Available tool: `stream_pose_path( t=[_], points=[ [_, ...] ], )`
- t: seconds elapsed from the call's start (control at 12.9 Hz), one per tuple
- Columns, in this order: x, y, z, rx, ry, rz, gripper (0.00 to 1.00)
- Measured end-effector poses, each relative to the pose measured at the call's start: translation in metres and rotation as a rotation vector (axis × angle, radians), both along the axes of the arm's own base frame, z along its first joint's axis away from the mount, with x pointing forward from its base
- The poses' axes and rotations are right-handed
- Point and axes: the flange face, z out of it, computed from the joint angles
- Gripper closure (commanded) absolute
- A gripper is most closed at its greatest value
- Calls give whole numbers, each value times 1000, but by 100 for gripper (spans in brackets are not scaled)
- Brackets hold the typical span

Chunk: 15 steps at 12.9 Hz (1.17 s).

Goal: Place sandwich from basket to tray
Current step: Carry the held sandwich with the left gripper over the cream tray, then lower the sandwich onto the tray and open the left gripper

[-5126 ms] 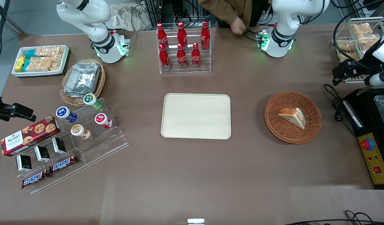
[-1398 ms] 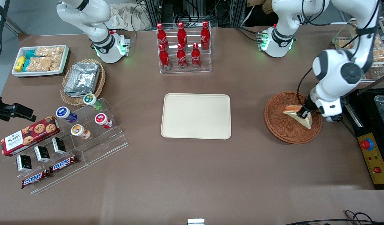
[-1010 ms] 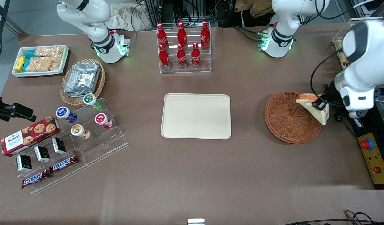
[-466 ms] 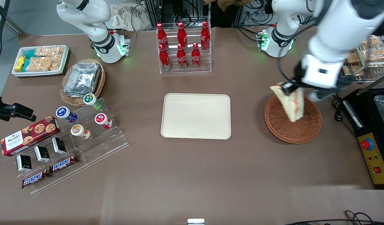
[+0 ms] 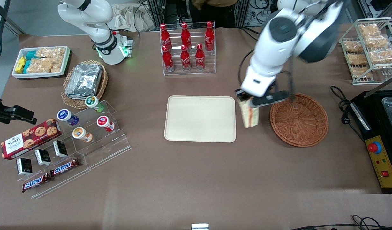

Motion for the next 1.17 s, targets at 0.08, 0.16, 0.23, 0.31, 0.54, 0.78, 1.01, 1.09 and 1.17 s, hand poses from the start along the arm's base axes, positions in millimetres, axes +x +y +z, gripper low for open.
stream_pose_path(
  t=[0.08, 0.16, 0.23, 0.31, 0.54, 0.78, 1.01, 1.09, 1.17],
  points=[
    [-11, -10, -29, 6, -7, -25, 100],
    [-22, -17, -54, 24, -16, -55, 100],
    [-32, -23, -77, 40, -25, -84, 100],
    [-40, -29, -100, 53, -35, -110, 100],
    [-58, -49, -161, 115, -55, -160, 100],
    [-74, -65, -213, 162, -65, -189, 100],
    [-83, -71, -247, 177, -71, -233, 28],
    [-82, -73, -251, 173, -76, -239, 0],
    [-80, -74, -249, 172, -83, -242, 0]
  ],
)
